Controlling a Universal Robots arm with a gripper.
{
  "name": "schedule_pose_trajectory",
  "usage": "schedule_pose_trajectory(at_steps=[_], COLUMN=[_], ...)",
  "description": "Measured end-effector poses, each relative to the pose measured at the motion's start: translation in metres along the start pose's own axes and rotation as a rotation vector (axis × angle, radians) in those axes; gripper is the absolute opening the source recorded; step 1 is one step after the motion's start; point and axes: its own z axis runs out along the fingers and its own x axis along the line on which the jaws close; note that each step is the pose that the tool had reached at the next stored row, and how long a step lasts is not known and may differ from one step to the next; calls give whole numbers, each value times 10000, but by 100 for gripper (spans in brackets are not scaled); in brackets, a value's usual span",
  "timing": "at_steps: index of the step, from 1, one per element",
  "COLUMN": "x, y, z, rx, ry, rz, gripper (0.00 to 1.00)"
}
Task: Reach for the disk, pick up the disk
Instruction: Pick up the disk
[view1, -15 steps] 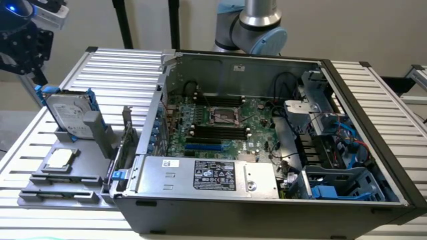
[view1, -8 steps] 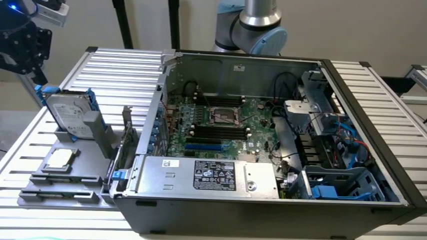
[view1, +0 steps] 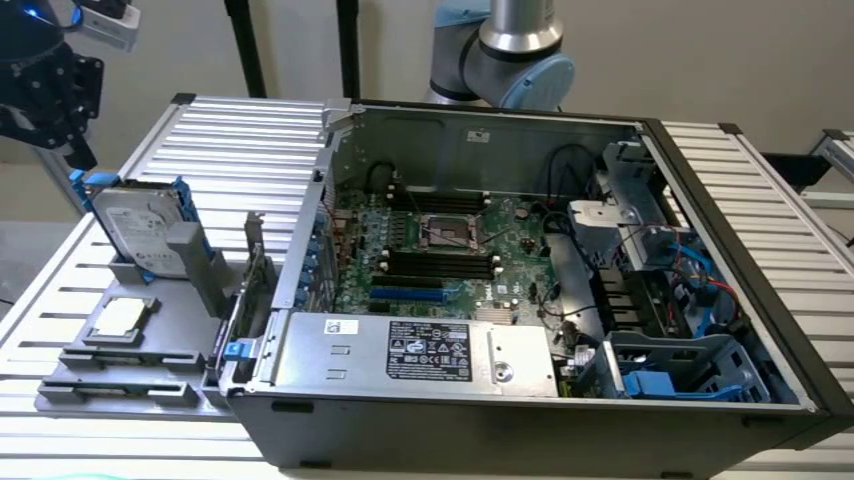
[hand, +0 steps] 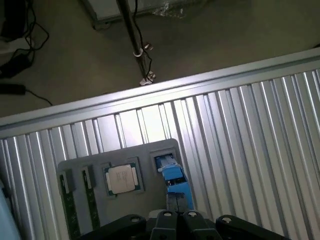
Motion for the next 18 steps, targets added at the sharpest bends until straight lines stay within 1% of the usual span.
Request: schedule_pose_trajectory(at_steps=[4, 9, 12, 15, 17, 18], x=[-2, -14, -20, -35, -52, -63], y=[0, -9, -10, -8, -5, -2], z=[0, -1, -1, -2, 1, 2], rx=[-1, 5, 23, 88, 167, 196], ry=[21, 31, 35, 29, 17, 16], rz=[-469, -694, -837, -981, -1068, -1123], gripper=[11, 11, 11, 11, 11, 11])
